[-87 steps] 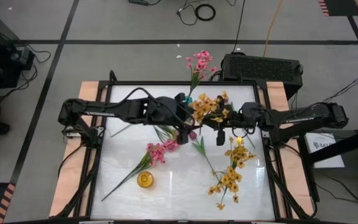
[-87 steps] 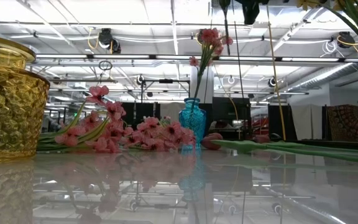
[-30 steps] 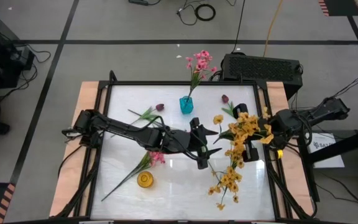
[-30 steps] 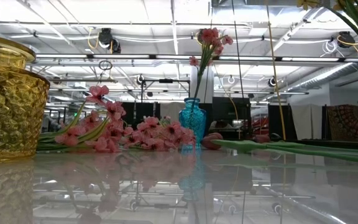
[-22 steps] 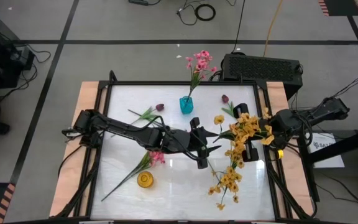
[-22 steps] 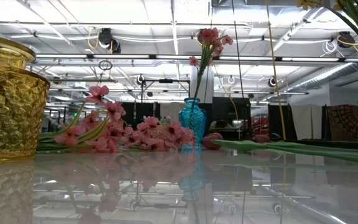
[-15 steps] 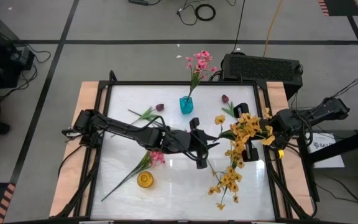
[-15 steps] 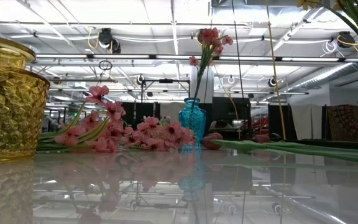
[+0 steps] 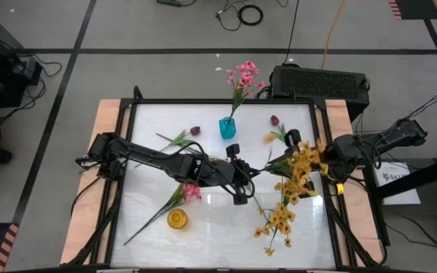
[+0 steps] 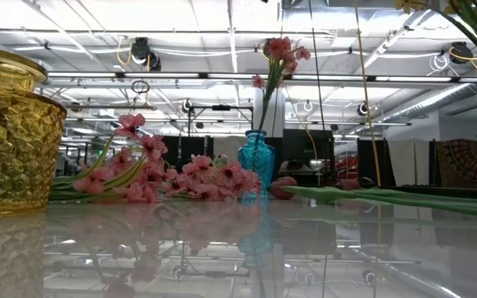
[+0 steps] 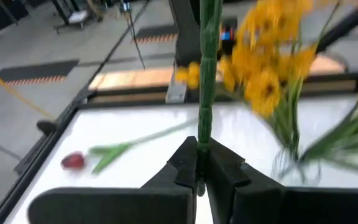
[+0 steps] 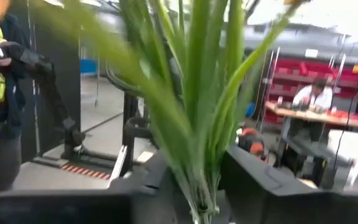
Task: Sort flowers into vase by color
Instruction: Put the yellow flowers into the transparent vase
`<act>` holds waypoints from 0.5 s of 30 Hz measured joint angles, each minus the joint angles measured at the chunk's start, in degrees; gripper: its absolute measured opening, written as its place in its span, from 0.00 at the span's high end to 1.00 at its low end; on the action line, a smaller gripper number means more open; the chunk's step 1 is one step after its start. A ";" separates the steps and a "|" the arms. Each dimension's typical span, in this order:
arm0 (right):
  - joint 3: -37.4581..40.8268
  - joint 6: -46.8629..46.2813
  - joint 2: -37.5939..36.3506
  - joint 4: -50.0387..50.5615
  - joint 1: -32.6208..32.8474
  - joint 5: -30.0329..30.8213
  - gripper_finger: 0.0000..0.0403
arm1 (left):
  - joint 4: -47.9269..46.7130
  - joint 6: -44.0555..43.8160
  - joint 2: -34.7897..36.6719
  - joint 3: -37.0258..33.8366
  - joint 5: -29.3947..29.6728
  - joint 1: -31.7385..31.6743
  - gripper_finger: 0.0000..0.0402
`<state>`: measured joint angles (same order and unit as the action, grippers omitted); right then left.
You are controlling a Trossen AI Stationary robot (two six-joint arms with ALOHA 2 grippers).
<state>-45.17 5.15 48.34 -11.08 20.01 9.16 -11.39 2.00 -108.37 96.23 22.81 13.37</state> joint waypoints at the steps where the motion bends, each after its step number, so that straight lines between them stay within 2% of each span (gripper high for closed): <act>1: 0.00 -0.93 -0.32 1.07 0.01 0.01 0.68 | -1.42 -0.04 0.21 0.00 -0.01 0.00 0.95; 8: 0.00 -1.17 -0.72 3.52 0.00 -0.02 0.46 | -4.52 -0.04 0.39 0.00 -0.04 0.00 0.95; 11: 0.00 -0.33 -0.72 3.06 0.02 -0.08 0.42 | -4.81 -0.02 0.39 0.00 -0.04 0.00 0.95; 15: 0.00 0.00 -0.77 2.28 0.02 -0.26 0.42 | -5.19 -0.04 0.39 0.00 -0.03 0.00 0.95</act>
<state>-45.17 5.15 47.57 -8.80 20.03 8.91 -16.58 1.96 -107.98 96.23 22.77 13.37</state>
